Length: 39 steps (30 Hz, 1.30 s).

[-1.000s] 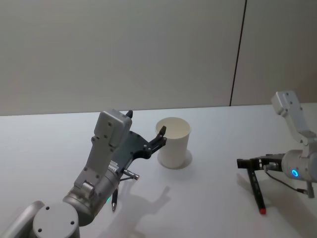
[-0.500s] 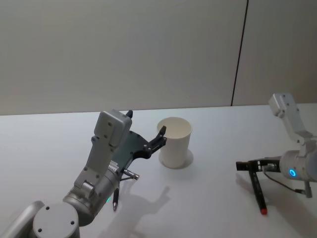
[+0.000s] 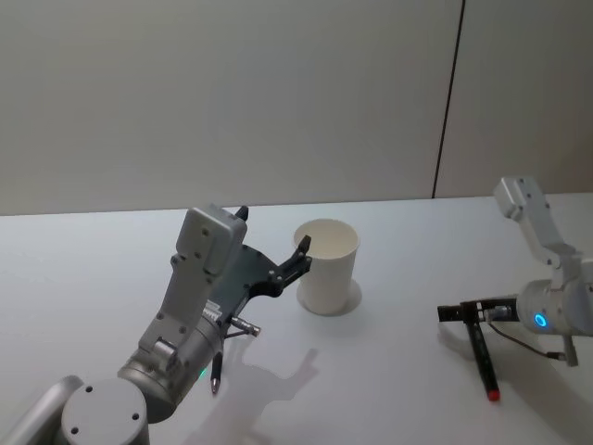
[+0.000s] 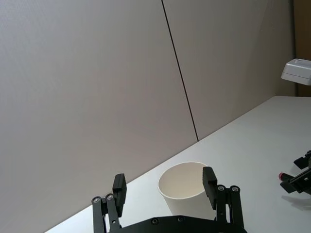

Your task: Place the pen into the pen holder.

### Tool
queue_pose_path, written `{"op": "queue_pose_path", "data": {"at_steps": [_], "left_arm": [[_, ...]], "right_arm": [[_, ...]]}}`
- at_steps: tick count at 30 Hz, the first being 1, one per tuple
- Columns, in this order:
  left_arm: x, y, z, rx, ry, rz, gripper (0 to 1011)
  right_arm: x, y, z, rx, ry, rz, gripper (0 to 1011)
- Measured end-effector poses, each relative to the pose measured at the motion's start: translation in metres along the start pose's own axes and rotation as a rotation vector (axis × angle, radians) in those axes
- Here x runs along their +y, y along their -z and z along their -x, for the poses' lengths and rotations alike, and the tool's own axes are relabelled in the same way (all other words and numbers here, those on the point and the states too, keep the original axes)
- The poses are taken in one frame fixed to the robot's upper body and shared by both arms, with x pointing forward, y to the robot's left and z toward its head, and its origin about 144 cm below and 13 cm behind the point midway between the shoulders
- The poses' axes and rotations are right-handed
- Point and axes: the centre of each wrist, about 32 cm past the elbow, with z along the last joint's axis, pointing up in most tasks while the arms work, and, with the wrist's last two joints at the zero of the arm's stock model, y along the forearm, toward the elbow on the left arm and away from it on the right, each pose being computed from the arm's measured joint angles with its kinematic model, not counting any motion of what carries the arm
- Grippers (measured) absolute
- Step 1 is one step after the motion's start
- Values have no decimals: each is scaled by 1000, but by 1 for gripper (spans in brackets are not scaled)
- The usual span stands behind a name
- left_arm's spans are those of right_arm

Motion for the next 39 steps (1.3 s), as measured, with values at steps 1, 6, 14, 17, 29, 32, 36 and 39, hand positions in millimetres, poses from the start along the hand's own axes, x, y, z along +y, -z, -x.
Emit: {"op": "queue_pose_path", "data": {"at_steps": [1,6,14,17,29,32,36,39], "left_arm": [[0,0,0,0,0,0,1000],[0,0,0,0,0,0,1000],[0,0,0,0,0,0,1000],[0,0,0,0,0,0,1000],[0,0,0,0,0,0,1000],[0,0,0,0,0,0,1000],[0,0,0,0,0,0,1000],[0,0,0,0,0,0,1000]], "right_arm": [[1,0,0,0,0,3,1002],[2,-2,-1,-3,3,8,1002],[4,-4,-2,-9,5,13,818],[5,-4,-2,-11,4,14,766],[8,-4,-1,-21,-1,33,360],[9,-3,-1,-23,-3,41,280],[11,-1,-1,-24,-4,46,170],[12,0,0,-24,-5,50,165]]}}
